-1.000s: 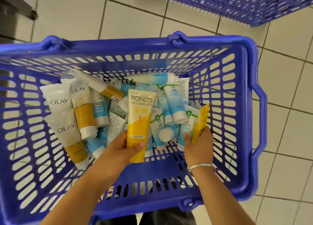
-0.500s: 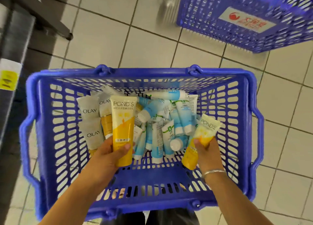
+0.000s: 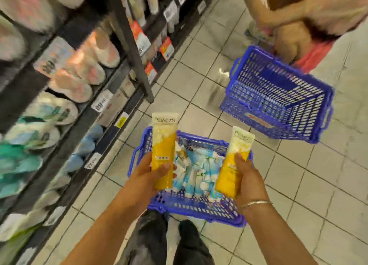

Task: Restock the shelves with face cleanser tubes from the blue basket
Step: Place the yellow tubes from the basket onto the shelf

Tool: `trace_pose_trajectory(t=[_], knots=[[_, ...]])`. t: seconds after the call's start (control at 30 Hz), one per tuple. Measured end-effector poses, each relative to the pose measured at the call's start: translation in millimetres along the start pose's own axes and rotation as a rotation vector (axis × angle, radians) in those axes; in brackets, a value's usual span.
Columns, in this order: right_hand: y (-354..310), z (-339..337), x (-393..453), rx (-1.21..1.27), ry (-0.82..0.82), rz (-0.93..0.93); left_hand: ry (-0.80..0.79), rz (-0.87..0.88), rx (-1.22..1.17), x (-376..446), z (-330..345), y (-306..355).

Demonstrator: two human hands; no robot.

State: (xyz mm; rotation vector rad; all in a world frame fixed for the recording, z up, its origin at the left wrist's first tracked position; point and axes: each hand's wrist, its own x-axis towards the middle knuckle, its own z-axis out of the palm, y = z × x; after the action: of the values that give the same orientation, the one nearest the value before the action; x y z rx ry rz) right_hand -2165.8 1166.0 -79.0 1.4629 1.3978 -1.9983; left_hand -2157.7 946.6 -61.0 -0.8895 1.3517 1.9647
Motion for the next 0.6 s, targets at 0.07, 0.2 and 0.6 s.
trace_pose_trajectory(t=[0.07,0.2,0.6], knots=[[-23,14,-46,0.009,-0.050,-0.017,0.016,0.039,-0.039,-41,5,22],[-73,48,-127,0.018,-0.176,-0.057,0.054,0.128,-0.132,-110,16,66],[-101,129,-340,-0.237,-0.709,-0.150,0.292,0.505,-0.480,-329,-8,103]])
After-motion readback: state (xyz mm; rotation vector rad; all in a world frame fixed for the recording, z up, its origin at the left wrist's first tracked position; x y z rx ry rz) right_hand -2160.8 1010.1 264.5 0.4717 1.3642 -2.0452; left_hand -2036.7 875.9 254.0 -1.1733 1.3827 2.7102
